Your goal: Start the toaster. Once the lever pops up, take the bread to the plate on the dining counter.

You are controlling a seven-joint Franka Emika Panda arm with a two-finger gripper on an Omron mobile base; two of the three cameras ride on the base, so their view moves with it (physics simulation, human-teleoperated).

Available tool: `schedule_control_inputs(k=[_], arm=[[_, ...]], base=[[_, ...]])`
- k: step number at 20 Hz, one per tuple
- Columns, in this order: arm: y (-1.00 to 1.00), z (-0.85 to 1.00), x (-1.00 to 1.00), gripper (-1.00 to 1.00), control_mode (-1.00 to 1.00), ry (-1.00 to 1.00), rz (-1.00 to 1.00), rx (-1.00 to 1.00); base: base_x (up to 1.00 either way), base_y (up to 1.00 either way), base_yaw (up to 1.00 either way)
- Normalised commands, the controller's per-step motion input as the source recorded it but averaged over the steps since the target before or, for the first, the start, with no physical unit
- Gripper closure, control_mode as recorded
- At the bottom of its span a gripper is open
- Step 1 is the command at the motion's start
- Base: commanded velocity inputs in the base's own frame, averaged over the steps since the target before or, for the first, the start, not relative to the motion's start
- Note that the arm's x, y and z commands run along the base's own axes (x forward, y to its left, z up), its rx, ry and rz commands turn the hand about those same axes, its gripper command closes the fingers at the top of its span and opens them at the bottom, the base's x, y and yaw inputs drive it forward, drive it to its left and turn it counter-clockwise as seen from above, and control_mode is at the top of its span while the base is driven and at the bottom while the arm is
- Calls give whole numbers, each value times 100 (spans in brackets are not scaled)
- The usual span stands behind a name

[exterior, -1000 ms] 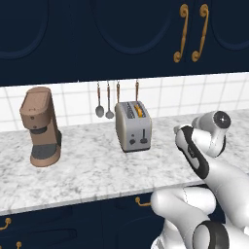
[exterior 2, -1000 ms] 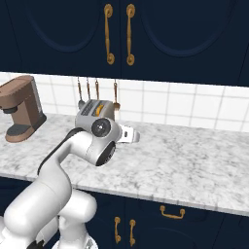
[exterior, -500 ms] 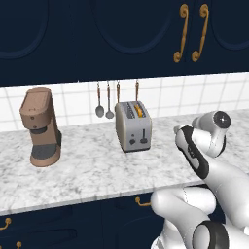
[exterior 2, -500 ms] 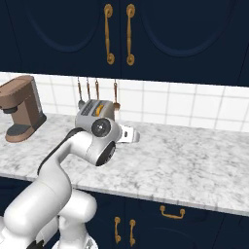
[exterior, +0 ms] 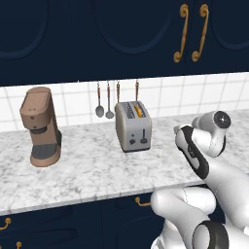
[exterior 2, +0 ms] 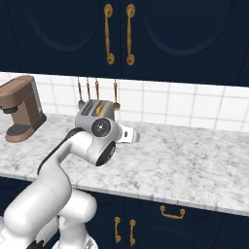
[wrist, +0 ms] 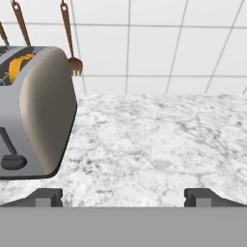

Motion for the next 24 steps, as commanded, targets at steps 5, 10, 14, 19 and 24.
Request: schedule_control_inputs(k=[5,10,14,19,24], arm=[[0,0,0,-100,-100,0,0,0],[0,0,0,-100,-100,0,0,0],[0,0,0,-100,-100,0,0,0],[0,0,0,-100,-100,0,0,0],[0,0,0,-100,-100,0,0,0]], base=[[0,0,0],[0,0,0],[0,0,0],[0,0,0],[0,0,0]])
